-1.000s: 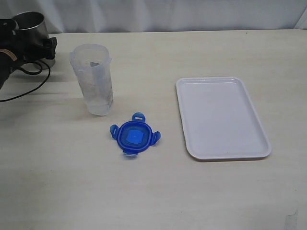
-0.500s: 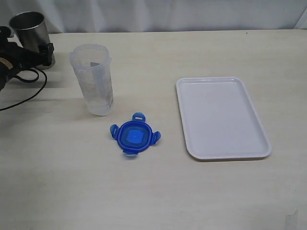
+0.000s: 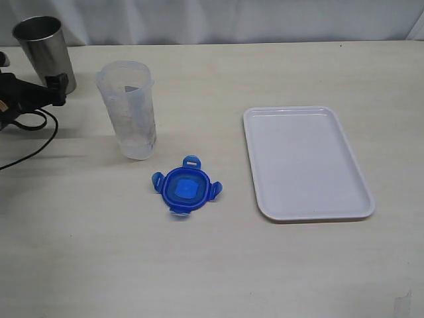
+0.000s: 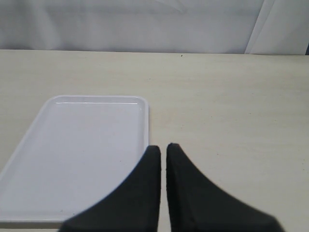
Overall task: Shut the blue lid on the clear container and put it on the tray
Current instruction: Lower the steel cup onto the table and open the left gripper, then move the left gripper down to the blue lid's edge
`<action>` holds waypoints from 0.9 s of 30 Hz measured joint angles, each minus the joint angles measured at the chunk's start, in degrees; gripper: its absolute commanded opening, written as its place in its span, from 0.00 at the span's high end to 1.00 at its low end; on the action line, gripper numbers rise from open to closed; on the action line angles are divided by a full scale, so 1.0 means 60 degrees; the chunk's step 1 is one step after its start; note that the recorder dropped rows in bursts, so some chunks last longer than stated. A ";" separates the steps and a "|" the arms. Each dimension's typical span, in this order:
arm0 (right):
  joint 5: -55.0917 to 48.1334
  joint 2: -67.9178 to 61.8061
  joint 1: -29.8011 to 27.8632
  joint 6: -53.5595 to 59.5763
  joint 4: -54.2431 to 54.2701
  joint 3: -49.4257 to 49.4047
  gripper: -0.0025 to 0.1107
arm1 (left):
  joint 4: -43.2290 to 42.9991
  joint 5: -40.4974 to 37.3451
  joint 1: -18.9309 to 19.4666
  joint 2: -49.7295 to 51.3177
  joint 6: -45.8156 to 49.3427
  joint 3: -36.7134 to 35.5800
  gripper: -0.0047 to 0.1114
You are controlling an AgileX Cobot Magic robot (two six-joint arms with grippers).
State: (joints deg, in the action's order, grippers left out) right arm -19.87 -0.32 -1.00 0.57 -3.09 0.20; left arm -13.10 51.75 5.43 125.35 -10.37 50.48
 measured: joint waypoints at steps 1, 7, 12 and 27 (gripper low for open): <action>0.0000 0.0000 0.0000 0.0000 0.0000 0.0000 0.94 | 0.0019 0.0000 0.0000 -0.0192 0.0007 -0.0160 0.07; 0.0000 0.0000 0.0000 0.0000 0.0000 0.0000 0.94 | 0.0086 -0.0246 0.0000 -0.1585 -0.0004 -0.1092 0.07; 0.0000 0.0000 0.0000 0.0000 0.0000 0.0000 0.94 | 0.0401 -0.0944 0.0000 -0.2851 -0.0520 -0.1718 0.07; 0.0000 0.0000 0.0000 0.0000 0.0000 0.0000 0.94 | 0.0526 -1.2183 0.0000 -0.5833 -0.0291 0.0634 0.07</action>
State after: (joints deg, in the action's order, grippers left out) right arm -19.87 -0.32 -1.00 0.57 -3.09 0.20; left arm -9.95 -21.35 5.43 90.35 -12.11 54.29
